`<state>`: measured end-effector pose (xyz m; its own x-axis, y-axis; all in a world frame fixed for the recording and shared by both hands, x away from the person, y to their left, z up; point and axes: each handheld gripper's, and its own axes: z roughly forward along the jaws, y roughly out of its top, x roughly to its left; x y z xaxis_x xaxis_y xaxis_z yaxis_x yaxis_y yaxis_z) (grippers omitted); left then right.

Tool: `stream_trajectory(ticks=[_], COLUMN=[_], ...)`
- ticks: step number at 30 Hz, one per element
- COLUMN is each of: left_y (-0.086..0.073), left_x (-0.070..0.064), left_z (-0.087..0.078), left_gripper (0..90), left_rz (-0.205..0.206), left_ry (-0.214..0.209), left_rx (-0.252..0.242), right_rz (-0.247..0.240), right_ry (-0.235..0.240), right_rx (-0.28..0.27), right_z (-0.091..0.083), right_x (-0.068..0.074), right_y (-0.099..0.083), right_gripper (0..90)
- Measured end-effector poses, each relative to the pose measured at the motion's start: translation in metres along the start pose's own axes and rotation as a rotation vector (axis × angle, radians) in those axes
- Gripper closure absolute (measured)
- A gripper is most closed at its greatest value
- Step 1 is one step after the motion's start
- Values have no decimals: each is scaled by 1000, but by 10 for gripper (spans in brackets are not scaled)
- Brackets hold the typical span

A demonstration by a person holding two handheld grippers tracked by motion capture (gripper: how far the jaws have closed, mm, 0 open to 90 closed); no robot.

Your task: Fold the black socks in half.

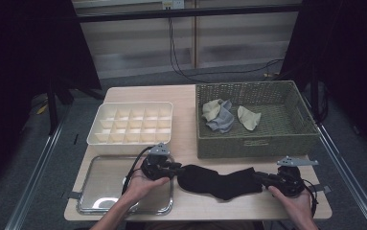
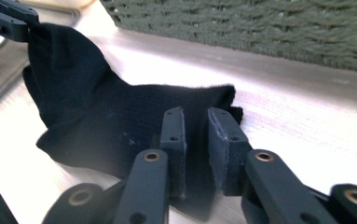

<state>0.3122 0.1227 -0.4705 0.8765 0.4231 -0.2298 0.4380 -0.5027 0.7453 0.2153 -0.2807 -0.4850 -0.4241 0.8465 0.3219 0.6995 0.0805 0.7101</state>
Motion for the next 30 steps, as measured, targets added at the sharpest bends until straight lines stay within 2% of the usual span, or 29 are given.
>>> stream_trajectory(ticks=[4, 10, 16, 17, 19, 20, 22, 24, 29, 30], left_y=[3, -1, -4, -5, -5, -4, -3, -2, -5, -6], left_x=[-5, -11, -8, -8, -7, -7, -7, -6, -9, -9], left_z=[3, 15, 17, 15, 10, 7, 4, 1, -3, -3], left_gripper=[698, 736, 745, 751, 765, 795, 805, 819, 822, 818], left_rz=[44, 86, 80, 71, 80, 79, 80, 74, 56, 52], left_ry=[-17, -48, -42, -46, -37, -38, -37, -50, -78, -82], left_rx=[-6, 43, 76, 67, 43, 37, 15, 7, 43, 36], right_rz=[-2, -12, -20, -26, -26, -57, -63, -59, -53, -52], right_ry=[-16, -25, -41, -40, -44, -47, -46, -52, -60, -60], right_rx=[8, 48, 84, 78, 81, 77, 79, 74, 58, 56], right_z=[4, 10, 17, 18, 20, 22, 23, 26, 29, 29], right_x=[-1, 0, 0, -1, -2, -2, -3, -6, -11, -11], right_y=[2, 3, 3, 4, 5, 8, 10, 13, 16, 16], right_gripper=[770, 844, 865, 864, 859, 852, 843, 838, 833, 827])
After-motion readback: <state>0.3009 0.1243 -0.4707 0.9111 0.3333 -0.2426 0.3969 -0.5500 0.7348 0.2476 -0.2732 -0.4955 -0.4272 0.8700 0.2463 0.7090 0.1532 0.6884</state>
